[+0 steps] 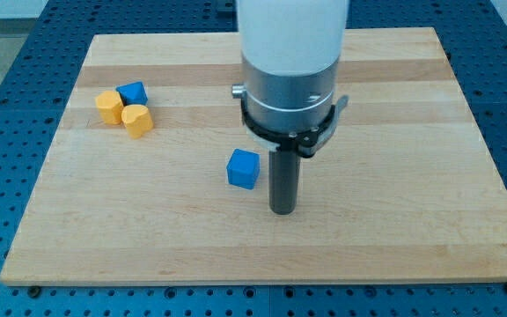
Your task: Move blue cube closer to the yellow heart
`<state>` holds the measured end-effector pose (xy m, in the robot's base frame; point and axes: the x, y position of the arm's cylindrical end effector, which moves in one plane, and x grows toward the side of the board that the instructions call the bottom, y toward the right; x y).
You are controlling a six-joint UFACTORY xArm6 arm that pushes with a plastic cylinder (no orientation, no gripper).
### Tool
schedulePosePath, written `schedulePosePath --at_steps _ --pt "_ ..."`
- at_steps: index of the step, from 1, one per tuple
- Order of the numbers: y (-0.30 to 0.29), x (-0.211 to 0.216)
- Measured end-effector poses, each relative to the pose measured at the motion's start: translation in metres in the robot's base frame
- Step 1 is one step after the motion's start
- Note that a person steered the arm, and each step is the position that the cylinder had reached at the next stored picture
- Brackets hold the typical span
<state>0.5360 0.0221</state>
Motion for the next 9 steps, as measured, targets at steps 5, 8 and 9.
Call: schedulePosePath --at_steps 5,8,9 --pt "-0.122 -0.132" --pt "-0.075 -0.106" --pt "-0.073 -0.026"
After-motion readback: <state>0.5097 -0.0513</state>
